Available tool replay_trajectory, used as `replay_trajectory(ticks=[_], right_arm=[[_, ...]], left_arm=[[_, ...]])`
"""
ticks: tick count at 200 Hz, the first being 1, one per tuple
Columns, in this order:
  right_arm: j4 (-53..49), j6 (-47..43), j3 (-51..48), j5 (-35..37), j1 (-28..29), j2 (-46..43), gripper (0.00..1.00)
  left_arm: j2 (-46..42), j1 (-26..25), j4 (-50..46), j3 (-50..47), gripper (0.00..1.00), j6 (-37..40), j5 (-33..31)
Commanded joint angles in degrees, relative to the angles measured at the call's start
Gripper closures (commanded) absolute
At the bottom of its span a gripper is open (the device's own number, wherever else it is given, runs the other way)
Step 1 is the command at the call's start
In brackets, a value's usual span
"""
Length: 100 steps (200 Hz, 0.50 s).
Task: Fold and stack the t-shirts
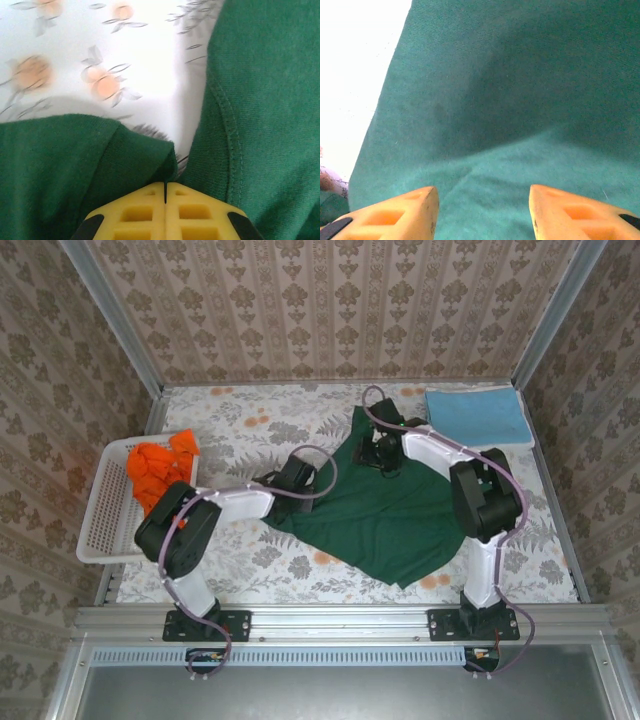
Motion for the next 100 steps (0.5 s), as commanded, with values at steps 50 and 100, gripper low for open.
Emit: replay_trajectory(ticks=[50,100], right_arm=[[0.12,1.91,-4.64,0.11,1.25,1.47,0.74],[2.75,3.42,-12.16,-0.83,0.88,-4.02,0.85]], left_arm=[[-8.33,6.35,-2.15,4.98,0.46,-4.46,3.2],[10.11,10.41,-14.58,31.81,0.19,1.97,20.95]])
